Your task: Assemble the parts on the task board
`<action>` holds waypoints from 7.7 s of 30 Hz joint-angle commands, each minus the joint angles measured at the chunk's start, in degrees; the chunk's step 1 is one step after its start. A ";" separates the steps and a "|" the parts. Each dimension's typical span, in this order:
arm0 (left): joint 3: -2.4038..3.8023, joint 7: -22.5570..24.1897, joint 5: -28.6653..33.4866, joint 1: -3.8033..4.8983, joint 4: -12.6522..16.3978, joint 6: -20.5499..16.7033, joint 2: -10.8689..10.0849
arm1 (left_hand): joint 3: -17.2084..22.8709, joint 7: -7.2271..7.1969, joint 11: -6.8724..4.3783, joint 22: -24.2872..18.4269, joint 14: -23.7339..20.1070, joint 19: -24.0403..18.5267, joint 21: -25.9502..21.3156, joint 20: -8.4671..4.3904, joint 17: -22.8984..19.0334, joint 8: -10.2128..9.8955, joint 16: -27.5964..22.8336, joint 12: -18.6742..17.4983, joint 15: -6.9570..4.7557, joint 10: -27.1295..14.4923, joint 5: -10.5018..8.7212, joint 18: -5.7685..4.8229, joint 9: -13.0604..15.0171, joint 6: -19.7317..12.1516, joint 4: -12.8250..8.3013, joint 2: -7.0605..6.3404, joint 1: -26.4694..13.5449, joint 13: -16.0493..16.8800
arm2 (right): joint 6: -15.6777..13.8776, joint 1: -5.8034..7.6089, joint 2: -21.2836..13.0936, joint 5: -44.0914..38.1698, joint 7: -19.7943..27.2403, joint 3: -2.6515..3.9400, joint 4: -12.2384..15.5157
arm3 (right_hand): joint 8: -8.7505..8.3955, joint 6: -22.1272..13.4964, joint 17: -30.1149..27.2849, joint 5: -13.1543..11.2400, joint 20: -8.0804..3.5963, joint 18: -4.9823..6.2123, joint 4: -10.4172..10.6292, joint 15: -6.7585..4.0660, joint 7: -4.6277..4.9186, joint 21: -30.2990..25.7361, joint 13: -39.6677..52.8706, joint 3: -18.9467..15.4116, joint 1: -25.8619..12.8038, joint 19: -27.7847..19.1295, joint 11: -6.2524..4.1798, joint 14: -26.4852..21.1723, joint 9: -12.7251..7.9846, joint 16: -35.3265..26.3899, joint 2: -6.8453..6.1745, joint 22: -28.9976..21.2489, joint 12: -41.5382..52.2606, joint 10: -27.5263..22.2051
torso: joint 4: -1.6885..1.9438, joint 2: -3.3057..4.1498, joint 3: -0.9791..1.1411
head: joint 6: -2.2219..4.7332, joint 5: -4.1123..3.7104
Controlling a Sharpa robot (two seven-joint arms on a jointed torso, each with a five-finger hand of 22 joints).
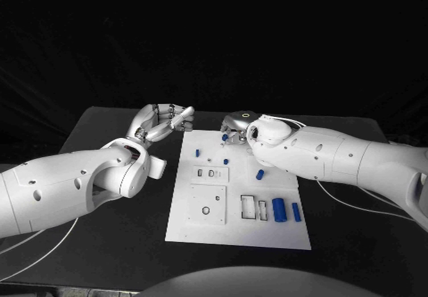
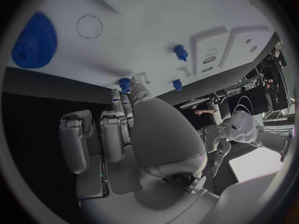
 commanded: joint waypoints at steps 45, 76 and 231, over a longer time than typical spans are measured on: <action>-0.26 0.35 -0.25 -0.06 -3.15 0.49 2.20 | -0.37 -0.13 0.04 -0.16 -0.45 -0.54 -0.35 0.07 0.22 -0.70 -0.36 -0.39 0.15 0.59 0.17 0.65 0.14 0.58 -0.10 0.95 0.46 0.10 | -10.99 4.35 -20.74 23.54 9.46 -0.21 13.78 | 4.67 -2.25 15.07 5.81 1.17 -0.38 5.88 1.29 1.69 0.26 86.61 -7.55 -14.85 5.99 -1.33 6.09 4.15 0.23 -0.81 15.06 86.55 35.76 | -0.98 -0.54 0.17 | 1.60 -4.21; -0.27 0.21 -0.24 -0.12 -3.68 0.96 2.34 | -0.46 -0.15 0.04 -0.23 -0.56 -0.65 -0.41 0.11 0.32 -0.98 -0.38 -0.41 0.17 0.67 0.19 0.65 0.18 0.75 -0.10 1.29 0.62 0.11 | -3.43 0.32 -18.80 8.19 -1.26 -0.20 10.58 | 5.61 5.26 15.07 13.89 0.34 -0.38 3.85 0.37 1.22 0.26 86.61 5.11 -11.46 5.99 -1.01 6.09 6.93 0.23 -11.01 15.06 86.55 35.76 | -1.00 -0.57 0.19 | 1.10 -4.59; -0.26 0.00 -0.24 -0.13 -3.46 0.62 2.21 | -0.75 -0.16 0.03 -0.31 -0.68 -0.77 -0.46 0.16 0.49 -1.41 -0.39 -0.45 0.18 0.77 0.19 0.66 0.25 1.02 -0.09 1.64 0.72 0.12 | -8.38 -1.91 -3.93 5.95 4.01 0.01 7.01 | 4.36 12.58 15.07 20.92 -0.50 -0.38 -2.34 -0.44 0.57 0.26 86.61 13.29 -9.41 5.99 -1.72 6.09 9.29 0.23 -8.61 15.06 86.55 35.76 | -1.06 -0.64 0.21 | -0.32 -2.19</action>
